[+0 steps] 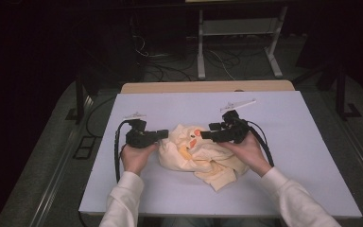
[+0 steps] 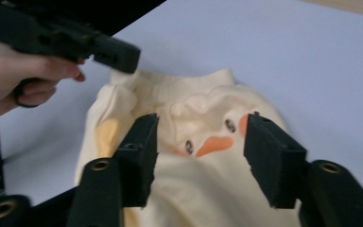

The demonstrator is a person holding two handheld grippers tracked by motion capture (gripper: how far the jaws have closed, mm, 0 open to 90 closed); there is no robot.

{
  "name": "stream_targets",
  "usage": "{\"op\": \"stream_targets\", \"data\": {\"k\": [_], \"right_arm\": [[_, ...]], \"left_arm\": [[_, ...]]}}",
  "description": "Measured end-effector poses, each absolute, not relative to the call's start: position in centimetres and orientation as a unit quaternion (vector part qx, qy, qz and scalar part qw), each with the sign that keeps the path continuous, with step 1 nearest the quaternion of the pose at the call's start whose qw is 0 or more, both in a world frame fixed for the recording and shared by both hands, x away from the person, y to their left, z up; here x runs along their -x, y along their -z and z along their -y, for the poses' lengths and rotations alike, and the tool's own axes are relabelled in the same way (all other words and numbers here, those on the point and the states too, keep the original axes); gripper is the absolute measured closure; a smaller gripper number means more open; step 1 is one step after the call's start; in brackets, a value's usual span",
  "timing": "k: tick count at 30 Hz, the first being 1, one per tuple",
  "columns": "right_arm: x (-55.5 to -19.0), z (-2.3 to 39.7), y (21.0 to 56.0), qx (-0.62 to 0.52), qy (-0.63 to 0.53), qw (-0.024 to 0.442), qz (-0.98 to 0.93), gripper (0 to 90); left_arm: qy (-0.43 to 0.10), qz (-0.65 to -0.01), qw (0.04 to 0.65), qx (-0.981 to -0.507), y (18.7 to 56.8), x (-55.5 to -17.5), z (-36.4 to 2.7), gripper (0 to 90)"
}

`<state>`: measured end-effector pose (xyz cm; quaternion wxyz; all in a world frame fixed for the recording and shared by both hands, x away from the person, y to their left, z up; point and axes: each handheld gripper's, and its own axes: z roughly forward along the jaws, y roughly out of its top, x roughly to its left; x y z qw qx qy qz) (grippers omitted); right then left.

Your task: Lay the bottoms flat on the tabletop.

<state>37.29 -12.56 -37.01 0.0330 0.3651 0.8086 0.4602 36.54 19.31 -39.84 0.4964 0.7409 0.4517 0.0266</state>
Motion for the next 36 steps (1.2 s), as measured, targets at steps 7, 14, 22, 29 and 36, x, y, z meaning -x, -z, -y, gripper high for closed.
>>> {"op": "stream_targets", "data": {"k": [7, 14, 22, 29, 36], "right_arm": [[-40.8, 11.8, 37.2, -0.353, -0.451, 0.032, -0.819, 31.3], [-43.5, 11.3, 39.1, -0.361, -0.440, 0.005, -0.822, 29.6], [-46.0, 10.6, 41.8, -0.381, -0.410, -0.014, -0.829, 32.3], [-46.6, 9.8, 43.1, -0.381, -0.399, -0.018, -0.834, 34.0], [-47.5, 9.4, 44.2, -0.387, -0.377, -0.033, -0.840, 44.8]], "left_arm": [[-0.024, -0.451, 0.506, -0.735, 39.8, -36.3, -19.6, 86.9], [-0.024, -0.451, 0.511, -0.732, 39.9, -36.2, -19.9, 86.9], [-0.025, -0.447, 0.515, -0.731, 39.7, -36.0, -19.9, 86.9], [-0.023, -0.446, 0.517, -0.731, 39.9, -35.9, -19.9, 86.9], [-0.024, -0.443, 0.518, -0.731, 39.8, -35.8, -19.9, 86.9]]}}
